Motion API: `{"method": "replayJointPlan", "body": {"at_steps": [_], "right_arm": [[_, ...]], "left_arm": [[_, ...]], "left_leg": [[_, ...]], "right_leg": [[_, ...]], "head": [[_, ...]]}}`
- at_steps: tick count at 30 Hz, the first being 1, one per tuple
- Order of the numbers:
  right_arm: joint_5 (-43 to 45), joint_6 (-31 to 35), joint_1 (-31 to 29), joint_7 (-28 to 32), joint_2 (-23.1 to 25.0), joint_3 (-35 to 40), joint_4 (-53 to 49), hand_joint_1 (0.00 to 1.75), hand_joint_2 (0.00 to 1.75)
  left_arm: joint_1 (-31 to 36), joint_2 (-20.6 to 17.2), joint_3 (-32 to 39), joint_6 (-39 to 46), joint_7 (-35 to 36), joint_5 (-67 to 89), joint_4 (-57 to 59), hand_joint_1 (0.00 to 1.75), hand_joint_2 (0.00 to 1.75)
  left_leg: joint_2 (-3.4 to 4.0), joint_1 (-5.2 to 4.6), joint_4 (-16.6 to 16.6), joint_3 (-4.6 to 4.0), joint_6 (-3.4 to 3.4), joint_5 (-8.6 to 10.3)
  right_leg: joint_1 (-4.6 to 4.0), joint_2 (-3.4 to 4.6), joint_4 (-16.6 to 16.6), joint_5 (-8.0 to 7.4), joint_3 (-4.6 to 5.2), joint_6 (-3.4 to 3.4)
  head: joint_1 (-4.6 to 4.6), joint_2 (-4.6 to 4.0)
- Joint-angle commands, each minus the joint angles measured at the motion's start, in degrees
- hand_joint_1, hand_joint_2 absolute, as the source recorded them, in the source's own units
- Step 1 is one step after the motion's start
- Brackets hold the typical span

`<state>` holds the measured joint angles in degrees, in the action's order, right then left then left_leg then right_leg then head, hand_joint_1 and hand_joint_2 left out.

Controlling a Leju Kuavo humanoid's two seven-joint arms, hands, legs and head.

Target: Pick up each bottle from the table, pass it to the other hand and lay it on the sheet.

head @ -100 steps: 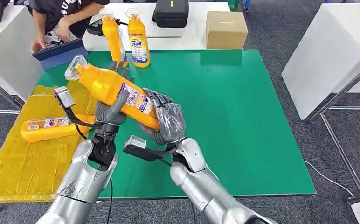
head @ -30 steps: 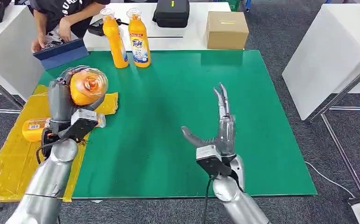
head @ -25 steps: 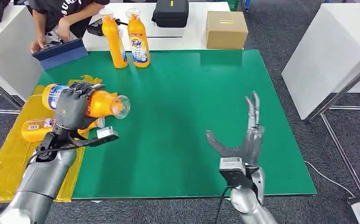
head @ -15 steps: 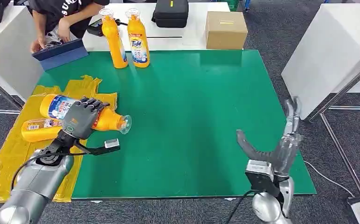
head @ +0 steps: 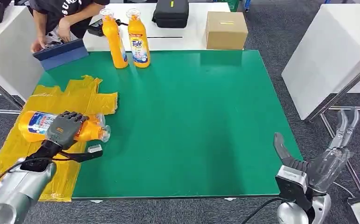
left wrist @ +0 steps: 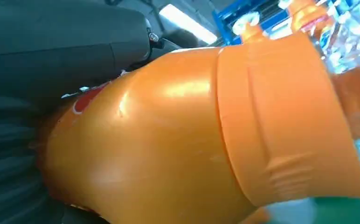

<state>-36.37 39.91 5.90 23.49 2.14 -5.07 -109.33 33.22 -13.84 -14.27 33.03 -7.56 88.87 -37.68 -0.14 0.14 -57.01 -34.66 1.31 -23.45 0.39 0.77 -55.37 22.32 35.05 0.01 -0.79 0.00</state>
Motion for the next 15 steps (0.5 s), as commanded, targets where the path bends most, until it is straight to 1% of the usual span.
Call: {"method": "replayJointPlan", "body": {"at_steps": [1,2,3,4,5,6,7,8,9,10,13,15], "right_arm": [[-0.79,-0.22,-0.04,-1.4,1.07,-2.09,0.05,0.0,1.75],[-0.79,-0.22,-0.04,-1.4,1.07,-2.09,0.05,0.0,1.75],[-0.79,-0.22,-0.04,-1.4,1.07,-2.09,0.05,0.0,1.75],[-0.79,-0.22,-0.04,-1.4,1.07,-2.09,0.05,0.0,1.75],[-0.81,-0.19,0.21,-1.4,1.11,-2.06,0.08,0.0,1.75],[-0.85,-0.23,0.39,-1.42,1.18,-1.92,0.12,0.0,1.75],[-0.9,-0.32,0.33,-1.46,1.32,-1.77,0.24,0.0,1.75],[-1.06,-0.52,0.21,-1.56,1.63,-1.53,0.4,0.0,1.75],[-1.39,-0.8,-0.21,-1.82,1.92,-1.45,0.52,0.0,1.75],[-1.77,-1.07,-0.57,-2.16,2.2,-1.4,0.51,0.0,1.75],[-2.55,-2.13,-1.76,-3.01,2.47,-1.21,0.7,0.0,1.75],[-3.15,-2.8,-2.2,-3.5,2.71,-1.48,0.69,0.0,1.75]], "left_arm": [[1.4,-0.43,4.77,-0.67,-0.14,-0.52,5.62,1.75,1.75],[1.4,-0.43,4.77,-0.67,-0.14,-0.52,5.62,1.75,1.75],[1.4,-0.43,4.77,-0.67,-0.14,-0.52,5.62,1.75,1.75],[1.4,-0.43,4.77,-0.67,-0.14,-0.52,5.62,1.75,1.75],[1.54,-0.22,4.99,-0.87,-0.01,-0.53,5.69,1.75,1.75],[1.48,-0.05,5.4,-1.04,0.19,-0.58,5.87,1.75,1.75],[1.52,0.09,5.79,-1.19,0.43,-0.61,6.1,1.75,1.75],[1.21,0.38,6.28,-0.9,0.6,-0.73,6.22,1.73,1.75],[0.95,0.71,6.97,-0.47,-0.05,-1.27,6.23,0.42,1.75],[0.63,0.91,7.4,-0.19,-0.5,-1.41,6.05,0.0,1.75],[0.06,1.42,7.91,-0.63,-1.1,-1.65,5.63,0.0,1.75],[-0.75,1.89,8.89,-1.29,-2.06,-2.15,4.23,0.0,1.75]], "left_leg": [[0.01,-0.01,0.03,0.12,-0.05,-0.05],[-0.01,-0.02,0.03,0.26,-0.09,-0.13],[-0.02,0.0,0.03,0.14,-0.07,-0.07],[-0.06,-0.01,0.03,0.3,-0.1,-0.15],[-0.07,-0.01,0.03,0.21,-0.08,-0.1],[-0.08,-0.02,0.02,0.34,-0.12,-0.18],[-0.07,-0.02,0.03,0.22,-0.09,-0.11],[-0.07,-0.02,0.03,0.35,-0.12,-0.17],[-0.05,-0.02,0.03,0.23,-0.09,-0.11],[-0.07,-0.04,0.04,0.35,-0.13,-0.16],[-0.02,-0.05,0.05,0.25,-0.09,-0.1],[-0.04,-0.04,0.05,0.41,-0.14,-0.17]], "right_leg": [[0.01,-0.03,0.03,0.06,-0.12,-0.01],[0.01,-0.07,0.02,0.14,-0.26,-0.02],[-0.01,-0.05,0.04,0.07,-0.15,-0.01],[0.01,-0.11,0.02,0.17,-0.31,-0.02],[0.01,-0.08,0.02,0.11,-0.22,-0.02],[0.01,-0.11,0.01,0.19,-0.36,-0.02],[0.02,-0.08,0.02,0.12,-0.24,-0.02],[0.02,-0.1,0.01,0.18,-0.37,-0.03],[0.02,-0.07,0.02,0.11,-0.24,-0.03],[0.03,-0.11,0.01,0.18,-0.35,-0.04],[0.05,-0.05,0.02,0.1,-0.23,-0.03],[0.04,-0.11,0.01,0.19,-0.39,-0.04]], "head": [[0.0,0.0],[-0.02,0.0],[-0.02,0.0],[0.0,0.0],[-0.02,0.0],[0.0,0.0],[0.0,0.0],[0.0,0.0],[-0.02,0.0],[0.0,0.0],[-0.02,0.0],[0.0,0.0]]}}
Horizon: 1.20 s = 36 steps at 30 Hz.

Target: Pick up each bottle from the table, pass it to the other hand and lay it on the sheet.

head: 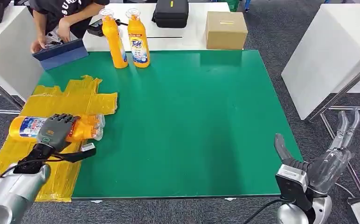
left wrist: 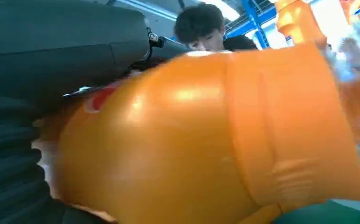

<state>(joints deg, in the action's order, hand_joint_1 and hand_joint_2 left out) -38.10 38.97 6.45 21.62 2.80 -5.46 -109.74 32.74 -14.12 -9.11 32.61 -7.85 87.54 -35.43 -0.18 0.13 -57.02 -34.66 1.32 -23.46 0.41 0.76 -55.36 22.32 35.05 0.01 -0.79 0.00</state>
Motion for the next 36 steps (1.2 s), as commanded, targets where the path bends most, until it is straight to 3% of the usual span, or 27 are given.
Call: {"method": "replayJointPlan", "body": {"at_steps": [1,12,20,33,36], "right_arm": [[-1.49,-1.96,-2.75,-1.62,2.1,-1.09,1.1,0.0,1.75],[-1.33,-3.52,-2.97,-1.64,2.66,-1.28,1.65,0.0,1.75],[0.41,-4.96,-3.09,-1.06,2.37,0.13,2.77,0.0,1.75],[0.52,-5.12,-3.16,-1.16,2.27,0.12,2.67,0.0,1.75],[1.59,-5.99,-4.06,-0.98,1.58,0.85,2.74,0.0,1.75]], "left_arm": [[-0.51,2.23,4.01,-0.88,-2.13,-1.04,1.62,0.0,1.75],[-2.36,4.64,5.83,-1.69,-6.27,-2.94,-2.83,0.0,1.75],[-10.13,6.75,1.81,-13.36,-13.0,-17.39,-27.08,0.0,1.75],[-10.18,6.33,1.7,-13.86,-13.36,-18.64,-27.11,0.0,1.75],[-12.55,5.64,0.51,-25.38,-20.4,-34.85,-37.81,0.0,1.75]], "left_leg": [[-0.03,-0.04,0.05,0.26,-0.1,-0.09],[-0.08,-0.02,0.03,0.25,-0.09,-0.09],[-0.13,0.0,-0.02,0.22,-0.08,-0.14],[0.01,0.0,0.04,0.14,-0.08,-0.1],[0.0,-0.02,0.01,0.28,-0.12,-0.19]], "right_leg": [[0.03,-0.09,0.01,0.12,-0.25,-0.02],[0.02,-0.13,0.02,0.13,-0.27,-0.01],[-0.01,-0.19,0.02,0.17,-0.28,0.0],[0.01,-0.04,0.04,0.05,-0.15,-0.02],[0.01,-0.08,0.01,0.15,-0.3,-0.01]], "head": [[0.0,0.0],[-0.02,0.0],[0.0,0.0],[0.0,0.0],[0.0,0.0]]}}
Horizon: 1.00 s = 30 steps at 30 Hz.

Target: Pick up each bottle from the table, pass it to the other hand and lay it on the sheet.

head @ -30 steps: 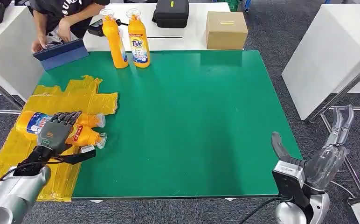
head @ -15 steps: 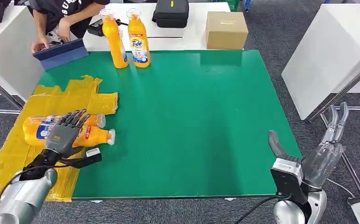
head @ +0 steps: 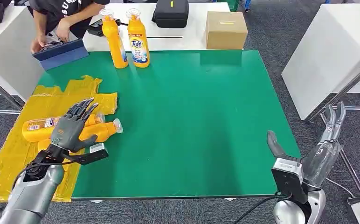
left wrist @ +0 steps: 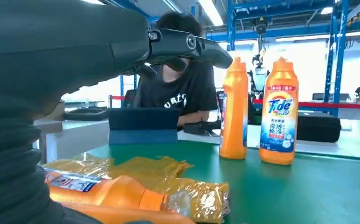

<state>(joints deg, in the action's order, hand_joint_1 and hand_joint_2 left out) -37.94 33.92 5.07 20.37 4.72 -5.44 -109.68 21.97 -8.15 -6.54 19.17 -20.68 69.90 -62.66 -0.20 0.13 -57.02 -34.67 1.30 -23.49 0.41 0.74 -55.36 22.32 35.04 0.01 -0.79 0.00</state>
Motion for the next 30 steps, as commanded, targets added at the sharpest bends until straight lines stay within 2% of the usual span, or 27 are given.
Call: {"method": "replayJointPlan", "body": {"at_steps": [1,3,7,10,11,13,16,21,23,25,30], "right_arm": [[1.71,-1.13,-2.79,0.22,-0.56,1.0,2.66,0.0,1.75],[2.77,-1.74,-2.82,0.38,-0.87,1.36,2.42,0.0,1.75],[4.72,-2.94,-2.02,1.37,-0.52,2.15,0.66,0.0,1.75],[5.46,-3.68,-1.82,1.72,-0.8,3.46,0.66,0.0,1.75],[7.67,-4.45,-2.49,2.74,-1.08,4.64,1.12,0.0,1.75],[11.88,-5.17,-3.66,5.19,-0.76,6.48,1.97,0.0,1.75],[18.86,-5.53,-5.0,10.2,0.11,11.53,3.16,0.0,1.75],[24.02,-4.8,-9.81,13.15,0.64,20.32,7.99,0.0,1.75],[25.13,-4.79,-13.98,12.89,0.72,23.01,11.2,0.0,1.75],[25.4,-4.45,-15.68,12.47,0.89,23.7,12.54,0.0,1.75],[24.89,-8.31,-23.08,9.48,2.38,29.51,19.71,0.0,1.75]], "left_arm": [[-2.57,-0.69,-2.14,-15.08,-8.07,-20.52,-14.12,0.0,1.75],[-3.4,-0.62,-1.36,-22.47,-11.18,-30.88,-21.22,0.0,1.75],[-1.56,1.95,1.31,-28.75,-12.01,-43.46,-29.0,0.0,1.75],[0.06,4.61,3.01,-32.68,-11.97,-51.89,-30.44,0.0,1.75],[1.12,6.82,4.25,-35.69,-11.22,-59.54,-29.9,0.0,1.75],[2.86,9.36,4.57,-38.09,-6.89,-69.07,-28.09,0.0,1.75],[4.1,12.22,0.74,-37.39,-0.82,-78.92,-23.24,0.0,1.75],[5.98,14.0,-8.9,-32.01,-1.73,-77.1,-15.09,0.0,1.75],[7.61,15.12,-11.85,-31.88,-1.68,-77.86,-12.42,0.0,1.75],[8.07,15.31,-12.71,-31.04,-1.65,-78.18,-12.05,0.0,1.75],[7.7,17.41,-16.75,-26.81,-0.99,-75.35,-12.71,0.0,1.75]], "left_leg": [[0.06,0.01,-0.01,0.09,-0.06,-0.08],[0.1,0.03,-0.06,0.05,-0.06,-0.1],[-0.03,0.03,-0.17,0.17,-0.1,-0.24],[-0.09,0.02,-0.09,0.02,-0.07,-0.1],[-0.11,0.03,-0.11,0.03,-0.08,-0.11],[-0.07,-0.02,-0.16,0.25,-0.14,-0.24],[-0.15,-0.01,-0.1,0.15,-0.11,-0.1],[-0.07,-0.04,0.08,0.31,-0.04,-0.02],[-0.04,-0.03,0.03,0.26,-0.04,-0.03],[-0.01,-0.01,-0.01,0.2,-0.02,0.0],[0.11,-0.04,-0.01,0.38,-0.06,-0.11]], "right_leg": [[-0.02,0.01,0.02,0.05,-0.09,-0.01],[-0.03,0.05,-0.01,0.06,-0.06,0.0],[-0.04,-0.12,-0.11,0.24,-0.22,0.0],[-0.03,-0.12,-0.05,0.11,-0.08,-0.01],[-0.04,-0.15,-0.06,0.12,-0.11,-0.01],[0.0,-0.16,-0.13,0.25,-0.3,-0.02],[0.0,-0.22,-0.07,0.13,-0.21,-0.02],[0.03,-0.13,0.09,0.06,-0.35,-0.02],[0.02,-0.1,0.05,0.06,-0.28,-0.01],[0.0,-0.07,0.03,0.02,-0.23,0.0],[0.03,0.01,0.01,0.11,-0.37,0.0]], "head": [[0.0,0.0],[0.0,0.0],[-0.02,0.0],[-0.02,0.0],[0.0,0.0],[0.0,0.0],[0.0,0.0],[-0.02,0.0],[0.0,0.0],[0.0,0.0],[0.0,0.0]]}}
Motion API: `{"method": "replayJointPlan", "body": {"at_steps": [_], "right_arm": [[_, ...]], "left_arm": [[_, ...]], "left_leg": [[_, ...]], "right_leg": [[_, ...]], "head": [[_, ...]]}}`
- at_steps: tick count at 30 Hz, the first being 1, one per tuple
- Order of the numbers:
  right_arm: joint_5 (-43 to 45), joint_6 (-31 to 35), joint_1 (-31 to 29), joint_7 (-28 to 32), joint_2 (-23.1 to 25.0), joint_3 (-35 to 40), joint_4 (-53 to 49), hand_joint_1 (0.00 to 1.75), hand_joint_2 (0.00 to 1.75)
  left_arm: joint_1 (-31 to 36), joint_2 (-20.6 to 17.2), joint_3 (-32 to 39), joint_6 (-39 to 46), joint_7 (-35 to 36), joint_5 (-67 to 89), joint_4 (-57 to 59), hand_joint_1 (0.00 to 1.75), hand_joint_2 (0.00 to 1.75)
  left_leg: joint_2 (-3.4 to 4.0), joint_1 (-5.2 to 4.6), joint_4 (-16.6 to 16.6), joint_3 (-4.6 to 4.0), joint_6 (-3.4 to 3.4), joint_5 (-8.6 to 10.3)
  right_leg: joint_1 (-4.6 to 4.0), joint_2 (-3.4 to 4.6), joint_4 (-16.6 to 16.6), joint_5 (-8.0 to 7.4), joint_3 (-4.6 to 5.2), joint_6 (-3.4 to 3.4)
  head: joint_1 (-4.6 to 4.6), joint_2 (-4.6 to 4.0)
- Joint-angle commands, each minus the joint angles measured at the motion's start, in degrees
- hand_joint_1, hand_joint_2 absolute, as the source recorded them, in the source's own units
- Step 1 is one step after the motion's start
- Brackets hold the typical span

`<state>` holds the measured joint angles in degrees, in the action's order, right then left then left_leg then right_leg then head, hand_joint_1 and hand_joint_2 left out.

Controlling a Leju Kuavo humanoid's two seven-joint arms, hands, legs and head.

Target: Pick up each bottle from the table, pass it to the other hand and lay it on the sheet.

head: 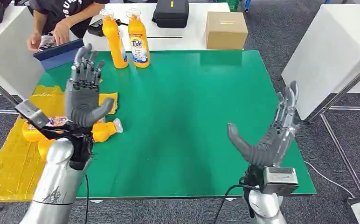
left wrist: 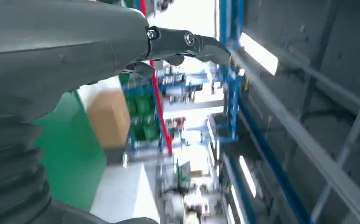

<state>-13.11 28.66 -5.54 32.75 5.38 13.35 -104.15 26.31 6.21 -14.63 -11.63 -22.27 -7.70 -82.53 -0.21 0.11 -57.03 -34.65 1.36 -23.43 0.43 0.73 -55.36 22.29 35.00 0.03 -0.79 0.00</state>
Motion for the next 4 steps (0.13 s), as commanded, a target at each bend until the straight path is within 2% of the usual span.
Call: {"method": "replayJointPlan", "body": {"at_steps": [1,4], "right_arm": [[0.42,-3.43,-13.59,-3.41,2.03,11.7,15.37,0.0,1.75],[1.39,-4.51,-15.68,-4.3,2.64,13.13,16.84,0.0,1.75]], "left_arm": [[2.97,3.38,-9.32,4.37,0.44,2.11,7.08,0.0,1.75],[1.55,3.82,-10.51,5.63,-0.44,2.97,5.97,0.0,1.75]], "left_leg": [[0.16,0.0,0.02,0.2,-0.08,-0.09],[0.11,-0.02,0.04,0.23,-0.08,-0.08]], "right_leg": [[0.0,0.1,0.03,0.04,-0.16,-0.02],[0.01,0.05,0.03,0.06,-0.18,-0.03]], "head": [[0.0,0.0],[0.02,0.0]]}}
